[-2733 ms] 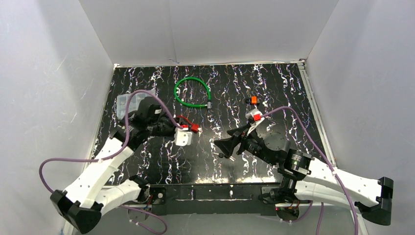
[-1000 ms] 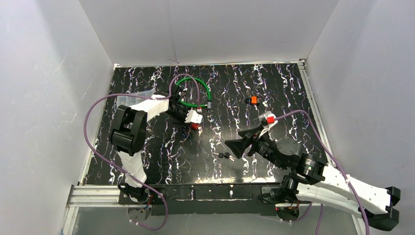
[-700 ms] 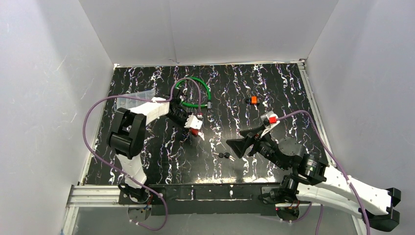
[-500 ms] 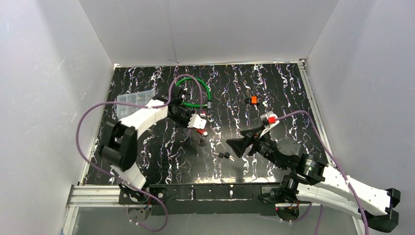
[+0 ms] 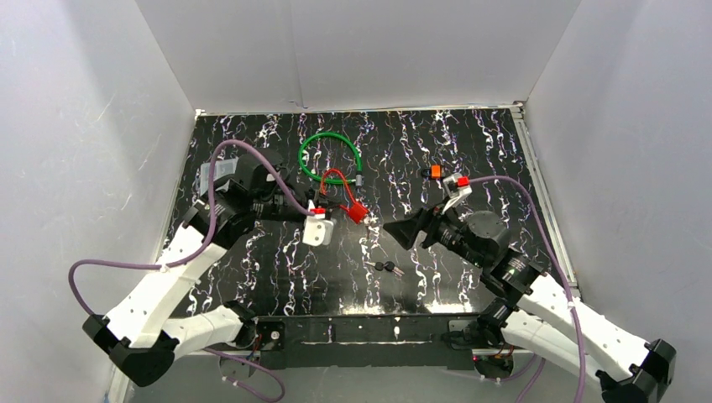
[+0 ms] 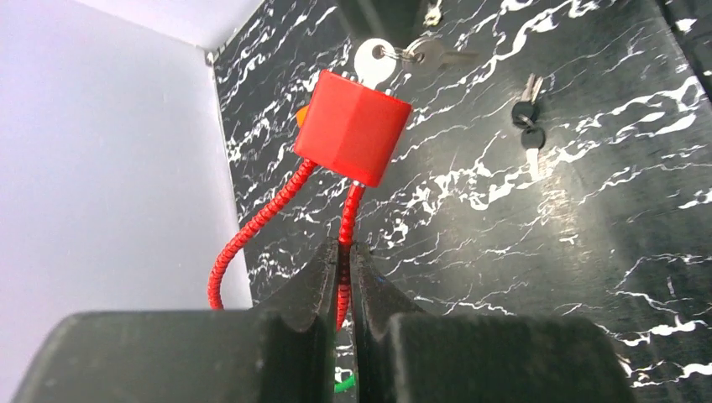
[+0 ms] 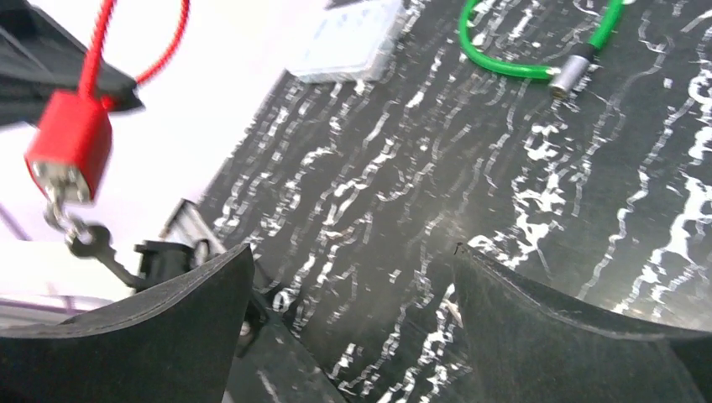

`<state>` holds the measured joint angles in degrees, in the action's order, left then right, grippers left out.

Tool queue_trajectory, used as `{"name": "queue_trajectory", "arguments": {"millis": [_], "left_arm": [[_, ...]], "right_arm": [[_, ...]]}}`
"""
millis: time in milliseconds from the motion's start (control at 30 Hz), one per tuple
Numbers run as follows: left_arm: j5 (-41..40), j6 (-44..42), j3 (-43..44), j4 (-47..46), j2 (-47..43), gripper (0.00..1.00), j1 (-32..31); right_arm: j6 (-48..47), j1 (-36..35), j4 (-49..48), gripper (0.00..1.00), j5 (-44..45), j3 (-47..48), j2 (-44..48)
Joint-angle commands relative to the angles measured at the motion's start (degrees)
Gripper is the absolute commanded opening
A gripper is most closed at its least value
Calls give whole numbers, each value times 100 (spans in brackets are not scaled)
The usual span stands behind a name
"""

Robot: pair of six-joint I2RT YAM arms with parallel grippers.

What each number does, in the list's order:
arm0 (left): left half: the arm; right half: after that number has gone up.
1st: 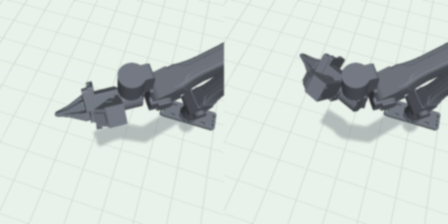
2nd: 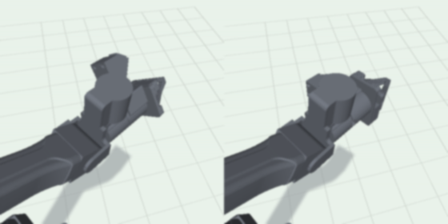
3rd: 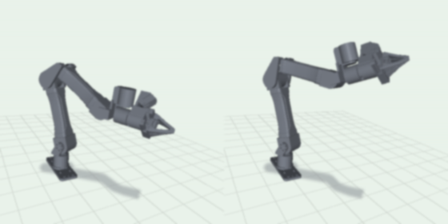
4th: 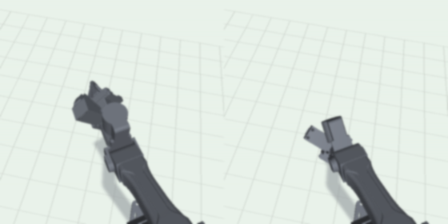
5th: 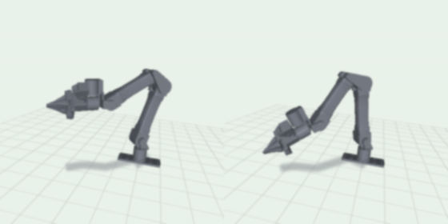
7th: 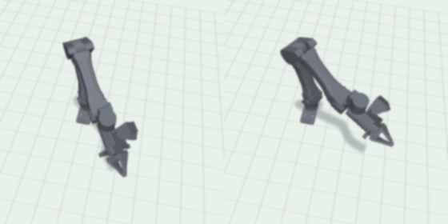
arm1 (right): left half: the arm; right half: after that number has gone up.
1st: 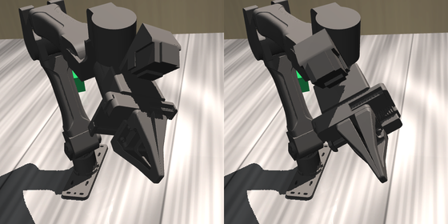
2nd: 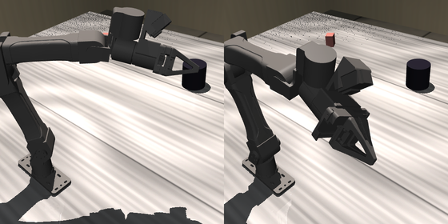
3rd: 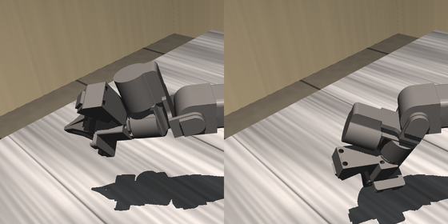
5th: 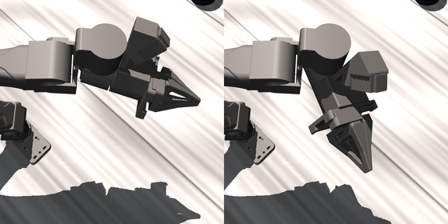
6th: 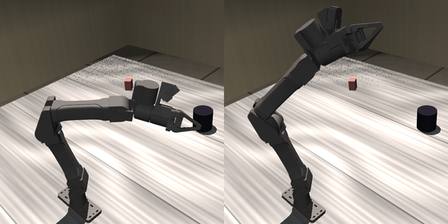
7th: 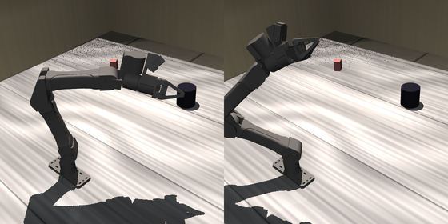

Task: Unlock with the key
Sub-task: Pick up the lock from the center of the board.

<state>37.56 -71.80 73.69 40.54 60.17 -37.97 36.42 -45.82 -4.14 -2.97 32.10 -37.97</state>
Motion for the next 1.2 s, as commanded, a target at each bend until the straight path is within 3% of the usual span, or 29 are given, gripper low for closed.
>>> {"name": "queue_trajectory", "arguments": {"millis": [0,400,733,1167], "left_arm": [[-303,-28,-35,294,-179,0,-312],[-729,-142,-72,323,-248,0,-753],[-1106,-132,-100,55,-171,0,-897],[-1676,-48,-149,-402,-24,0,-1098]], "right_arm": [[497,212,-1191,94,-1206,345,103],[653,214,-1262,95,-2001,896,-263],[423,217,-540,94,-2352,1500,-1034],[570,214,-755,64,-2666,1802,-1651]]}}
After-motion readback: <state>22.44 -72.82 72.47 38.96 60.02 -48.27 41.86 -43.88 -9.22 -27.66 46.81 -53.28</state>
